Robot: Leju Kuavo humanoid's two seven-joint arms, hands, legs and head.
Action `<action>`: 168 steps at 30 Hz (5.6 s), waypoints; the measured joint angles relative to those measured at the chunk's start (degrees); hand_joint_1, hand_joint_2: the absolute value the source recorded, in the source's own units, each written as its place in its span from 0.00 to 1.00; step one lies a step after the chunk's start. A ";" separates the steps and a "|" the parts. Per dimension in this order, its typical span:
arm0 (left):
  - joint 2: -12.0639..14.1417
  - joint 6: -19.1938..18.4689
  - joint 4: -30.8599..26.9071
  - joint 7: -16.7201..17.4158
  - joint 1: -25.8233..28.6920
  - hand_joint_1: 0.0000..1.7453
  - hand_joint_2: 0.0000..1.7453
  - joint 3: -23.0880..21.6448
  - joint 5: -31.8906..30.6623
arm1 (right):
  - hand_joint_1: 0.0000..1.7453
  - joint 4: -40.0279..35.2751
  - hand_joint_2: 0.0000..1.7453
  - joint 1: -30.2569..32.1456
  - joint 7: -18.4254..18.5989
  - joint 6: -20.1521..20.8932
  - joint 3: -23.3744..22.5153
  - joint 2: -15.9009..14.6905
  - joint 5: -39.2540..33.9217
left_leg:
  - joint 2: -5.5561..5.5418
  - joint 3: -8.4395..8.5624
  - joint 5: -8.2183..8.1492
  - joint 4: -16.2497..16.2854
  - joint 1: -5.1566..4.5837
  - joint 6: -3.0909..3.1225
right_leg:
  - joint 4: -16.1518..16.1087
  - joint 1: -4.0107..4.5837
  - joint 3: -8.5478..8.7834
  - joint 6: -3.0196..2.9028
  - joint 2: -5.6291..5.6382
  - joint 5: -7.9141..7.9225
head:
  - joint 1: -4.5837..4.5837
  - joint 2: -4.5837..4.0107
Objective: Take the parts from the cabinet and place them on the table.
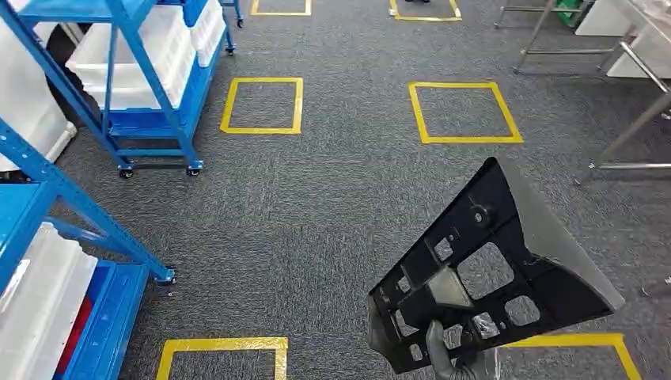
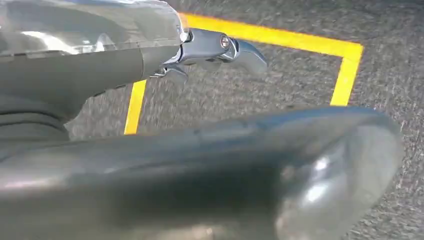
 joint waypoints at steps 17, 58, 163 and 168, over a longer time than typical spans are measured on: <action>0.86 -0.87 0.00 -0.44 -0.29 0.00 0.00 -0.74 1.16 | 1.00 2.19 1.00 -0.37 -0.04 0.81 -2.86 -0.26 -1.42 | 0.28 -3.66 -7.87 11.28 -0.12 -2.69 | -13.83 0.41 7.58 -3.40 -0.46 6.72 | -0.26 0.00; 0.71 -3.13 0.46 -0.77 -0.09 0.00 0.00 -5.95 4.46 | 1.00 -0.85 1.00 2.35 -0.07 -1.03 -0.92 1.81 -0.09 | -4.08 -0.32 -0.59 0.96 -0.03 -1.62 | -12.67 -0.17 6.87 -1.33 8.02 6.57 | -0.20 0.00; 0.07 -4.61 1.73 -3.43 -0.14 0.00 0.00 -15.12 13.05 | 1.00 -0.06 1.00 0.76 7.80 -13.18 0.00 2.84 7.60 | -0.63 7.61 -6.23 -0.41 0.66 -0.68 | -10.86 -0.76 0.02 0.57 -1.39 10.13 | 0.64 0.00; 0.07 -4.63 1.73 -3.17 -0.69 0.00 0.00 -15.63 13.70 | 1.00 -0.59 1.00 0.37 8.85 -15.39 -0.76 3.32 7.52 | -0.55 8.04 -4.14 4.83 0.79 -2.95 | -11.45 -0.71 4.03 -1.95 -0.61 8.30 | 0.26 0.02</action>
